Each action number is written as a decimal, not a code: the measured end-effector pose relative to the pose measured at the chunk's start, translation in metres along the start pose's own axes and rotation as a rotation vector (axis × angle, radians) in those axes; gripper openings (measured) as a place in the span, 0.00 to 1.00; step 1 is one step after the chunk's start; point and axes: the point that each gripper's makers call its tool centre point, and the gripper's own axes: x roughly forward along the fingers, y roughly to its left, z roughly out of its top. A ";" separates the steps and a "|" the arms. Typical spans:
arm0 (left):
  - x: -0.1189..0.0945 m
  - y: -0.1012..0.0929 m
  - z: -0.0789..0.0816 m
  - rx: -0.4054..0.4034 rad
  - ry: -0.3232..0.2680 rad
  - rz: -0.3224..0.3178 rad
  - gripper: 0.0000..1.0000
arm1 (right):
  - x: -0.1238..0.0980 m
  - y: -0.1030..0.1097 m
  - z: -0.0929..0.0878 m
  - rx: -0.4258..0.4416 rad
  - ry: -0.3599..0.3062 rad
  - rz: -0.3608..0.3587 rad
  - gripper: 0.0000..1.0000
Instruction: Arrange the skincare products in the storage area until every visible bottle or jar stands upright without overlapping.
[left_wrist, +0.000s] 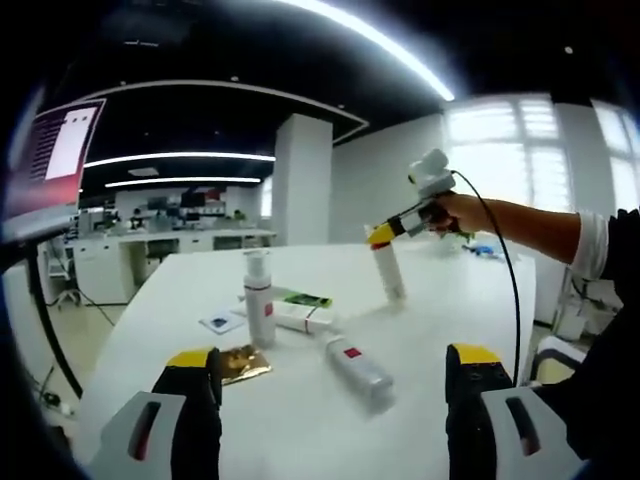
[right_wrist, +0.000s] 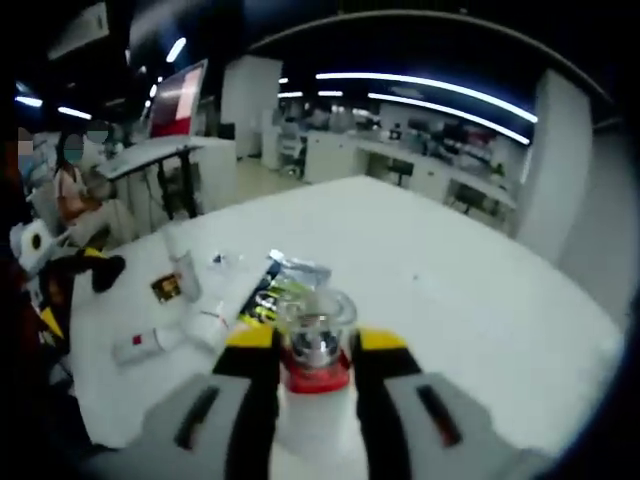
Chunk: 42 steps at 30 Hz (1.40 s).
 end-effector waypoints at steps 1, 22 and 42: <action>0.000 0.000 0.000 0.002 0.000 0.000 0.95 | -0.001 -0.002 0.000 0.009 -0.008 -0.007 0.26; 0.003 -0.008 -0.002 0.018 0.018 -0.010 0.95 | -0.034 0.011 -0.009 0.054 -0.183 -0.114 0.26; 0.004 -0.012 -0.006 0.025 0.031 -0.010 0.94 | -0.042 -0.003 -0.013 0.113 -0.247 -0.143 0.27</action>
